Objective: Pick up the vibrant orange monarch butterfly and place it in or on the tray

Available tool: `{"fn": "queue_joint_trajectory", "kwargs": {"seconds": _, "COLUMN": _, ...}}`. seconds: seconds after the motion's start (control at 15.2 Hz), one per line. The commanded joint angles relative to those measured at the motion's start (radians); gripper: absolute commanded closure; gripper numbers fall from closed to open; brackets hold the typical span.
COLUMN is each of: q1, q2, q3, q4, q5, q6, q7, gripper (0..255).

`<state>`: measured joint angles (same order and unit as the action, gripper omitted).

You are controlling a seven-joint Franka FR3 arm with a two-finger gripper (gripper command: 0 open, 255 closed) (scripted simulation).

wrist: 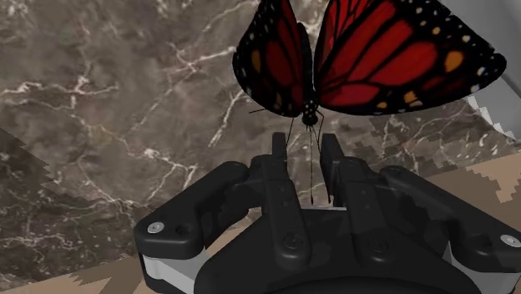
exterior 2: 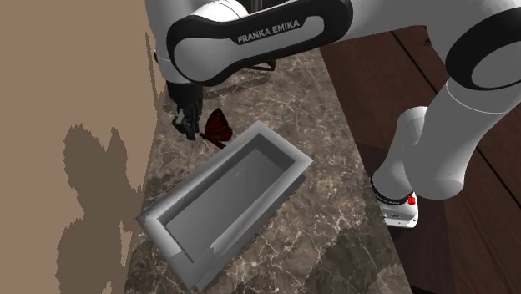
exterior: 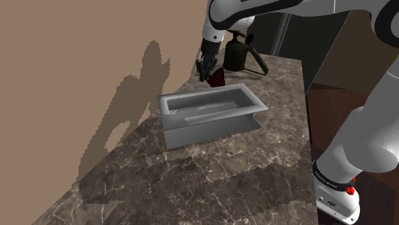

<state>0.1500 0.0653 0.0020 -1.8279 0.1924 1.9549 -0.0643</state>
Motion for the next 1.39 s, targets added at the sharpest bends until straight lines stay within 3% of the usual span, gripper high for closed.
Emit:
{"fn": "queue_joint_trajectory", "kwargs": {"seconds": 0.0, "q1": 0.001, "q2": -0.005, "q3": 0.001, "q4": 0.024, "q5": -0.001, "q6": -0.028, "q7": 0.006, "gripper": 255}}
{"fn": "queue_joint_trajectory", "kwargs": {"seconds": 1.06, "q1": -0.002, "q2": 0.002, "q3": -0.002, "q4": 0.247, "q5": -0.011, "q6": -0.242, "q7": 0.041, "gripper": 255}}
{"fn": "queue_joint_trajectory", "kwargs": {"seconds": 1.32, "q1": 0.029, "q2": -0.072, "q3": 0.025, "q4": 0.141, "q5": -0.014, "q6": -0.200, "q7": 0.093, "gripper": 255}}
